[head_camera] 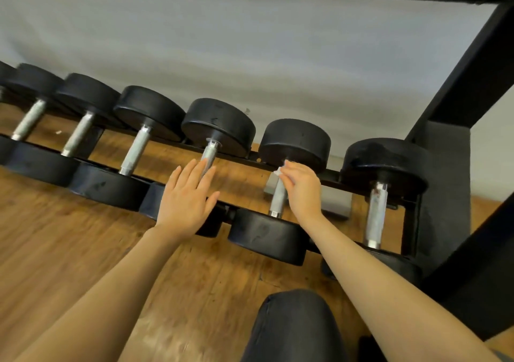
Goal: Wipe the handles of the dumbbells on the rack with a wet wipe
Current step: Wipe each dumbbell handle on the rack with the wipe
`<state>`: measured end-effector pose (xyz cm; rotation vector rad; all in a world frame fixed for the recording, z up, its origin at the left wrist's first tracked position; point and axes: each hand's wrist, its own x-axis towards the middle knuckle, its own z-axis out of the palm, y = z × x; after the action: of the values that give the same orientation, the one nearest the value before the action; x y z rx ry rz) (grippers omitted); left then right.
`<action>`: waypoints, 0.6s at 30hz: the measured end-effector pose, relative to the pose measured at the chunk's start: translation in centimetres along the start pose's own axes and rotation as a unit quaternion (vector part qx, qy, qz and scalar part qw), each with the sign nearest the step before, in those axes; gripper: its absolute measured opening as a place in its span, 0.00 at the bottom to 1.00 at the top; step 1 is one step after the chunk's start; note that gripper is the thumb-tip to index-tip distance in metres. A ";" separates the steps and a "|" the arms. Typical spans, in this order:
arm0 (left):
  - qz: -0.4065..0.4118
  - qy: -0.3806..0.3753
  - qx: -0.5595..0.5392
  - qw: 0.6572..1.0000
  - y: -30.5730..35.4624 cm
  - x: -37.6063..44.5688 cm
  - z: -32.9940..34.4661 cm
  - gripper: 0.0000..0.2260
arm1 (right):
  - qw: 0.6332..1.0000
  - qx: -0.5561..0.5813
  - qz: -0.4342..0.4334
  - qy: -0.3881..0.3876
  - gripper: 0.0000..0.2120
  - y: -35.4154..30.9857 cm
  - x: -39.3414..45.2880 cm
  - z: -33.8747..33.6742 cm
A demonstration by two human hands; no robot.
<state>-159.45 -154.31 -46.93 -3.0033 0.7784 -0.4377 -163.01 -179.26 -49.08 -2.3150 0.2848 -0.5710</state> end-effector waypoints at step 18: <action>-0.022 0.013 -0.011 1.000 -1.0 -2.2 0.7 0.24 | 0.990 -0.119 -0.063 0.042 0.12 1.3 -0.1 0.0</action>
<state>-160.65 -152.43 -48.16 -3.0457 0.7252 -0.4741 -163.16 -180.15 -50.02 -2.5557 0.2589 -0.7327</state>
